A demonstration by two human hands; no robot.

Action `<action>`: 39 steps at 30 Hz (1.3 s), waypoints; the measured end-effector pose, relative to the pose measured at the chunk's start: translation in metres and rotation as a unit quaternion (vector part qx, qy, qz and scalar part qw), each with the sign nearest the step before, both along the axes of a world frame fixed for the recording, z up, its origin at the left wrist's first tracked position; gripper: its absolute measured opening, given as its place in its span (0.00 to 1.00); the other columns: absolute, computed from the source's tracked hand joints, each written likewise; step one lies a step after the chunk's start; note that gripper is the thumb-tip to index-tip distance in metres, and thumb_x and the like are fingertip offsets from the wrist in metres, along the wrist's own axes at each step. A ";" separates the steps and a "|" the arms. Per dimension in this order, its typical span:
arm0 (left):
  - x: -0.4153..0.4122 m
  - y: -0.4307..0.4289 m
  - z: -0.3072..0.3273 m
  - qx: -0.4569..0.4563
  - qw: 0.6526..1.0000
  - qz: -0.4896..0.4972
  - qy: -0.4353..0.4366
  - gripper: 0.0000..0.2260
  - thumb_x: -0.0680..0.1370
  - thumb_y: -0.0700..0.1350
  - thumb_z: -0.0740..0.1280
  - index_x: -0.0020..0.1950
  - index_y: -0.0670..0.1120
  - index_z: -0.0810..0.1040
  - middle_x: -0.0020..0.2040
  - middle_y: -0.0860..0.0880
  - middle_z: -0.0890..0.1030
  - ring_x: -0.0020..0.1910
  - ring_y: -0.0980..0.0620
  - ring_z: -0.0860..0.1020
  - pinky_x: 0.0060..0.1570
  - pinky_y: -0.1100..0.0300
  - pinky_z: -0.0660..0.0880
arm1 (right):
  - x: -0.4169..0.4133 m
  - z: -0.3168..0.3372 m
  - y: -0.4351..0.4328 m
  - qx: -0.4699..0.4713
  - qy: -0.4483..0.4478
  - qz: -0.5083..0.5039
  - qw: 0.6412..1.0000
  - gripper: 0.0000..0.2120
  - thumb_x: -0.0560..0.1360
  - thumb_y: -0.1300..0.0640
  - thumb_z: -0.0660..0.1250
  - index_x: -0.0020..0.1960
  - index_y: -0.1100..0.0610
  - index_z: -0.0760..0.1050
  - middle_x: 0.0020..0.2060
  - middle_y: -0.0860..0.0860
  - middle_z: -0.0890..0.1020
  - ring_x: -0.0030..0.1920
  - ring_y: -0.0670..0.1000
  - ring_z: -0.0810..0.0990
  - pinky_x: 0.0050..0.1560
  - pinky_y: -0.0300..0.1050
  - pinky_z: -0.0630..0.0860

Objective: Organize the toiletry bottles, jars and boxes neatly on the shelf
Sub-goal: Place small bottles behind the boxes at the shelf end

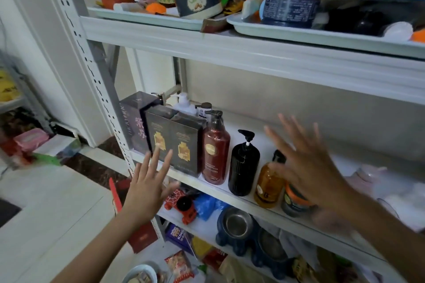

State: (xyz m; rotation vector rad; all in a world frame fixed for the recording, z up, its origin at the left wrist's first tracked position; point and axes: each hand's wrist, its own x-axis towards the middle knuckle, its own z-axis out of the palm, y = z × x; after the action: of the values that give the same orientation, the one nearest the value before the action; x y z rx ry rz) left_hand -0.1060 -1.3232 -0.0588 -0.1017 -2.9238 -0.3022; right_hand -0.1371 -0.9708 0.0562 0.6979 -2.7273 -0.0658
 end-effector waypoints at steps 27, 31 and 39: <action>-0.146 -0.171 -0.024 0.615 0.737 -0.144 -0.243 0.22 0.61 0.26 0.54 0.48 0.31 0.82 0.51 0.33 0.82 0.55 0.38 0.80 0.57 0.51 0.77 | -0.090 -0.150 -0.313 -0.548 -0.467 0.020 0.694 0.22 0.76 0.69 0.61 0.62 0.46 0.73 0.59 0.48 0.80 0.62 0.43 0.76 0.64 0.44 0.72; -0.169 -0.180 -0.037 0.629 0.717 -0.145 -0.263 0.24 0.62 0.27 0.53 0.50 0.34 0.82 0.50 0.32 0.81 0.54 0.37 0.80 0.60 0.45 0.75 | -0.102 -0.153 -0.326 -0.570 -0.450 -0.005 0.688 0.25 0.75 0.75 0.59 0.63 0.49 0.71 0.61 0.50 0.78 0.60 0.40 0.77 0.61 0.37 0.72; -0.183 -0.188 -0.055 0.638 0.690 -0.190 -0.284 0.16 0.71 0.33 0.59 0.53 0.33 0.81 0.50 0.32 0.81 0.53 0.37 0.81 0.56 0.53 0.77 | -0.110 -0.163 -0.332 -0.584 -0.428 -0.033 0.689 0.26 0.73 0.78 0.59 0.63 0.53 0.69 0.58 0.47 0.77 0.54 0.33 0.78 0.55 0.30 0.73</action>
State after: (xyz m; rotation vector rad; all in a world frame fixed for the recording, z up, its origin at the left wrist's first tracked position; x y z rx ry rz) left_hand -0.2890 -1.5108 -0.1139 -0.4320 -2.3291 -2.6630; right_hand -0.2466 -1.3025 -0.1067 0.1818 -2.6206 2.2425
